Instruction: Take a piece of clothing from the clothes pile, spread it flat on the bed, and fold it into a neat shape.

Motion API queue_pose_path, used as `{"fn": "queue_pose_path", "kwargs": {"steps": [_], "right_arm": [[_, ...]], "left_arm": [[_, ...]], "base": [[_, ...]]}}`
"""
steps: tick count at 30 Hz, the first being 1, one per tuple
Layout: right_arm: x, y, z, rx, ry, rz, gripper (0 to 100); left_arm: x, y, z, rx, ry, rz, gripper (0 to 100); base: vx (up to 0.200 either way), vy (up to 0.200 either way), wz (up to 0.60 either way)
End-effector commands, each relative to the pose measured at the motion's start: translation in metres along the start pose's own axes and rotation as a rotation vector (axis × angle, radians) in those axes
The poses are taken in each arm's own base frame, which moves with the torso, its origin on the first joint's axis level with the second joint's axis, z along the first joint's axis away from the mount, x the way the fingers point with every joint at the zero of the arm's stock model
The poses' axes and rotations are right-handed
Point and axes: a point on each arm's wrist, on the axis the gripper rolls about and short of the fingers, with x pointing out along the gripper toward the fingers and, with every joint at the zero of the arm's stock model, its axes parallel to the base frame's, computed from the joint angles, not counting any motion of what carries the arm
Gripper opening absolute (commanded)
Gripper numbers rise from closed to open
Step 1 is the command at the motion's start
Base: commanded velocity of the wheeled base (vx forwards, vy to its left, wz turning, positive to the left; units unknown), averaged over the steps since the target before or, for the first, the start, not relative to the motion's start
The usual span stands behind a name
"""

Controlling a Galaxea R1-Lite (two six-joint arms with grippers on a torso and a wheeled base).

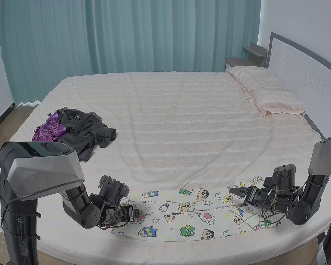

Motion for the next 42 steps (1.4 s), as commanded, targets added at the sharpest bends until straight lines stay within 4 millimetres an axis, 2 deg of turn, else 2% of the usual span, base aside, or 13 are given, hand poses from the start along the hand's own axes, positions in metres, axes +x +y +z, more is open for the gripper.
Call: {"fn": "queue_pose_path", "kwargs": {"steps": [1,12,23,38,42], "right_arm": [[0.0,0.0,0.0,0.0,-0.001,0.0,100],[0.0,0.0,0.001,0.004,-0.003,0.0,100],[-0.007,0.003,0.014,0.037,-0.088,0.046,100],[-0.013,-0.004,0.033,0.068,-0.165,0.042,100],[-0.014,-0.007,0.04,0.075,-0.189,0.041,100]], "left_arm": [[0.007,-0.007,0.001,0.01,-0.005,-0.009,0],[0.004,-0.005,-0.001,0.006,0.004,0.001,0],[-0.031,0.009,0.02,-0.049,-0.041,0.012,0],[-0.082,0.059,0.047,-0.184,-0.102,0.051,0],[-0.103,0.082,0.056,-0.215,-0.126,0.05,0]], "base": [[0.0,0.0,0.0],[0.0,0.0,0.0],[0.0,0.0,0.0],[0.0,0.0,0.0],[0.0,0.0,0.0]]}}
